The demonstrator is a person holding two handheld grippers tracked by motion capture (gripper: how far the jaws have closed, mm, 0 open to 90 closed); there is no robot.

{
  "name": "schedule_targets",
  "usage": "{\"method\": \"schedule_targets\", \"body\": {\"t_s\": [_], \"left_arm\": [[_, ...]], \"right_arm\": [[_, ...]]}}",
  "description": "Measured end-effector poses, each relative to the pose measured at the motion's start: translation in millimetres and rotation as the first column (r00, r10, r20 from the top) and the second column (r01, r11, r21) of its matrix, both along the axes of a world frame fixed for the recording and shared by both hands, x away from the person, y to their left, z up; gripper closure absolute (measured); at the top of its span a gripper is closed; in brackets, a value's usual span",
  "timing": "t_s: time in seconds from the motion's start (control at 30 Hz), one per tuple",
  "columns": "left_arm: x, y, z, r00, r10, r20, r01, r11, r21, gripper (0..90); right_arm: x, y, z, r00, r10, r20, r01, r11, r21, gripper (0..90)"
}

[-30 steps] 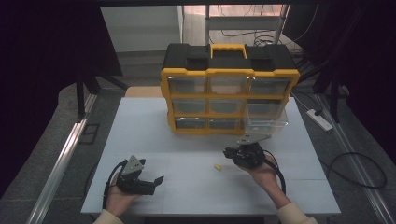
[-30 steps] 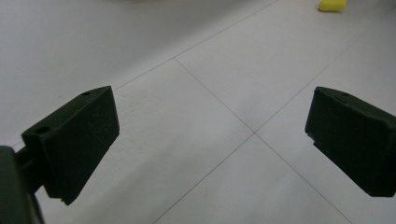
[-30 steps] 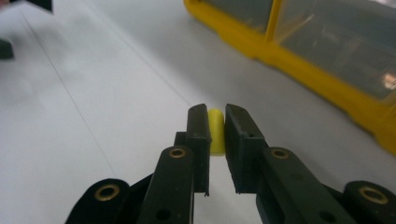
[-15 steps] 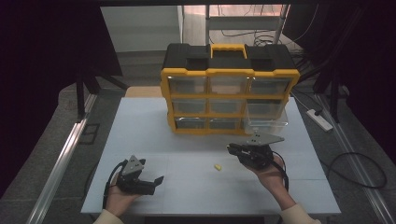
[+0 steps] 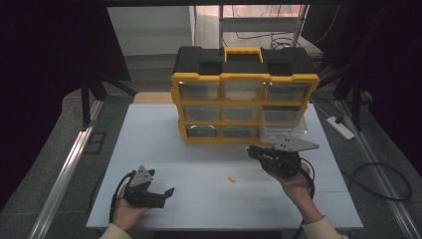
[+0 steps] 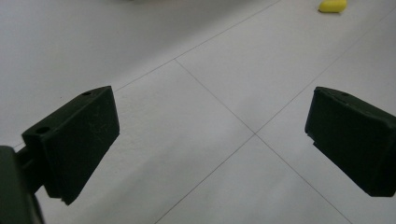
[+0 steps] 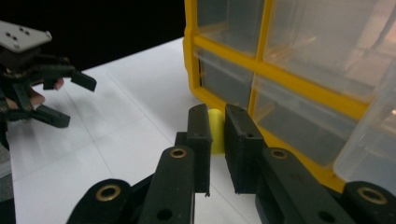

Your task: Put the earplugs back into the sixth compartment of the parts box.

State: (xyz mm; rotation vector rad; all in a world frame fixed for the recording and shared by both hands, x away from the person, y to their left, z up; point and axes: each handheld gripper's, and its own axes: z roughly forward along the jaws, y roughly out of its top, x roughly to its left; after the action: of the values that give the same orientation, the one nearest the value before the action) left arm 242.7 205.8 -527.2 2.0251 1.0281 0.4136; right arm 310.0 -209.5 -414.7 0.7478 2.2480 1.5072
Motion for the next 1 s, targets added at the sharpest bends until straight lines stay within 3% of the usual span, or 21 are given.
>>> {"method": "schedule_targets", "body": {"t_s": [0.53,0.67,1.0], "left_arm": [[0.1,0.5,0.4,1.0,0.0,0.002,0.0,1.0,0.003,2.7],[-0.5,0.8,1.0,1.0,0.002,0.004,-0.002,1.0,-0.001,2.7],[-0.9,1.8,1.8,1.0,0.0,0.004,0.0,1.0,-0.009,2.7]], "right_arm": [[-1.1,-2.9,20.9,0.9989,0.003,0.046,-0.005,0.999,0.038,80.6],[0.5,-4.2,30.4,0.9983,-0.002,0.058,-0.002,0.998,0.065,80.7],[6.8,-9.6,56.1,0.993,-0.036,0.113,0.029,0.997,0.07,80.7]]}}
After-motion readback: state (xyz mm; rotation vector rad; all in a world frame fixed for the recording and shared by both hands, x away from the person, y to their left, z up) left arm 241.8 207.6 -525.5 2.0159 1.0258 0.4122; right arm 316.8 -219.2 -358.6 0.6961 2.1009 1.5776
